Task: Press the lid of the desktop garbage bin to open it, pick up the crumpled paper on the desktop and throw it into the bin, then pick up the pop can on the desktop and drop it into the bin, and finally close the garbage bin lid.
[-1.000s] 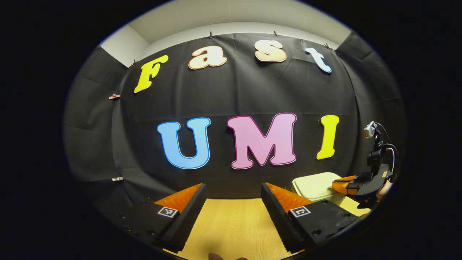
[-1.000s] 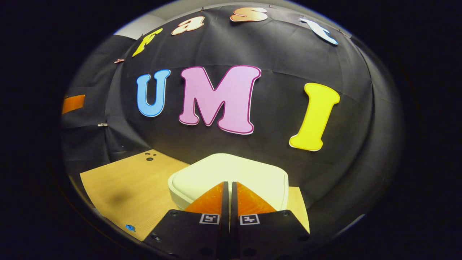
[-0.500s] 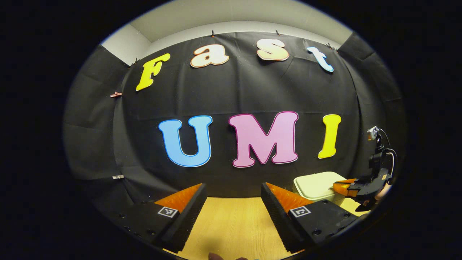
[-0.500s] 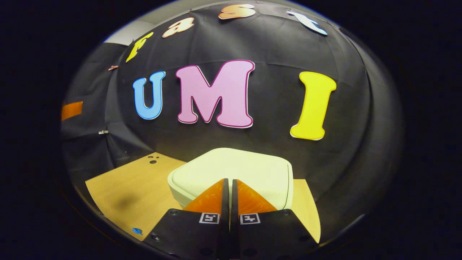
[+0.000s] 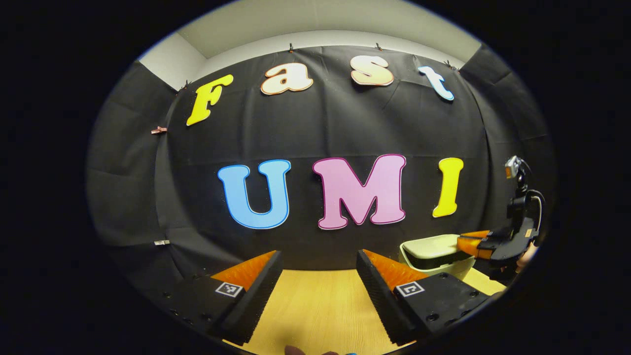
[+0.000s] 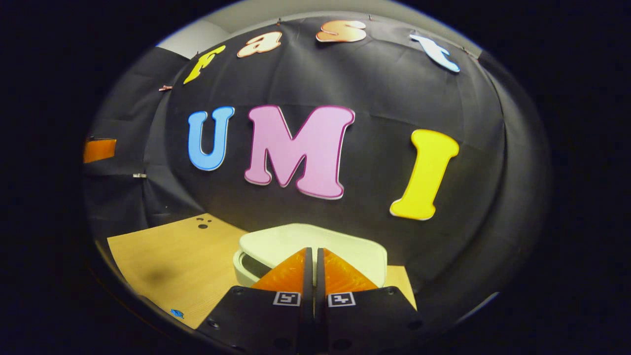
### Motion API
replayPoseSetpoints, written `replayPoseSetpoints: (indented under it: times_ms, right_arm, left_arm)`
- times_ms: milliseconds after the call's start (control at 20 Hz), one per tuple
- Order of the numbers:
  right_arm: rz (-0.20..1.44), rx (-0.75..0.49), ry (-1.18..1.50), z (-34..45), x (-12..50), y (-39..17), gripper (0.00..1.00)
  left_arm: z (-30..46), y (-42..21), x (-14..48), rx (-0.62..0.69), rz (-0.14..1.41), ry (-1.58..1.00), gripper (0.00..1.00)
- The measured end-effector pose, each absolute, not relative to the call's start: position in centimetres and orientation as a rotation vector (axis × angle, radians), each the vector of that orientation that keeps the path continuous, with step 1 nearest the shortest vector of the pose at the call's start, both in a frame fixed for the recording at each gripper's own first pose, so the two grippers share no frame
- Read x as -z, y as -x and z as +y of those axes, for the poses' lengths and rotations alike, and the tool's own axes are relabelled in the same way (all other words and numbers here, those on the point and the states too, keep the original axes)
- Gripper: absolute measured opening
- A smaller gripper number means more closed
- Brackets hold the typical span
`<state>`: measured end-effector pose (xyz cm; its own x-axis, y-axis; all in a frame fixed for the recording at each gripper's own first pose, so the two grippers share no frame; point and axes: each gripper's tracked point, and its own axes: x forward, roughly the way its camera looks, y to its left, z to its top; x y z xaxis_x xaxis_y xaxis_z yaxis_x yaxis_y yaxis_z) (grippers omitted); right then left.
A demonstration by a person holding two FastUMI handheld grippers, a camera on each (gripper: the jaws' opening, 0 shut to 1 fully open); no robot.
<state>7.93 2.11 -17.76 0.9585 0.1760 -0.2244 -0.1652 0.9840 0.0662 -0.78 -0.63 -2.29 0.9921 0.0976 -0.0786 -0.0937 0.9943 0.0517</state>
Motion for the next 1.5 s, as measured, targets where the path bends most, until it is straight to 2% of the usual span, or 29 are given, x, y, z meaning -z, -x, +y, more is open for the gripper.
replayPoseSetpoints:
  times_ms: [200, 700, 750, 1050, 1150, 1200, 1350, 1400, 1500]
  right_arm:
    - [0.196, -0.171, -0.045, 2.2, 15.5, -7.4, 0.08]
    - [0.208, -0.188, -0.058, 3.1, 14.7, -5.1, 0.13]
    - [0.209, -0.192, -0.06, 3.3, 14.5, -4.7, 0.17]
    - [0.241, -0.239, -0.083, 4.6, 14.7, -2.1, 0.31]
    - [0.239, -0.249, -0.085, 4.9, 14.5, -1.2, 0.43]
    - [0.242, -0.253, -0.089, 5.1, 14.5, -0.9, 0.46]
    - [0.251, -0.253, -0.116, 5.5, 14.6, 0.2, 0.47]
    - [0.256, -0.253, -0.121, 5.6, 14.7, 0.6, 0.47]
    - [0.265, -0.251, -0.128, 5.8, 15.0, 1.3, 0.47]
  left_arm:
    - [-0.6, 1.0, 2.8, -0.09, 0.092, -0.035, 0.97]
    - [-1.2, 1.7, 5.0, -0.025, 0.136, -0.035, 0.97]
    - [-1.3, 1.8, 5.5, -0.014, 0.153, -0.033, 0.97]
    - [-2.3, 2.8, 11.2, 0.073, 0.282, -0.037, 0.97]
    - [-2.8, 3.4, 13.9, 0.105, 0.341, -0.022, 0.97]
    - [-3.0, 3.7, 15.4, 0.115, 0.371, -0.016, 0.97]
    - [-3.3, 4.9, 19.6, 0.135, 0.451, -0.02, 0.97]
    - [-3.4, 5.3, 20.9, 0.139, 0.474, -0.029, 1.0]
    - [-3.6, 6.1, 23.4, 0.153, 0.519, -0.047, 0.95]
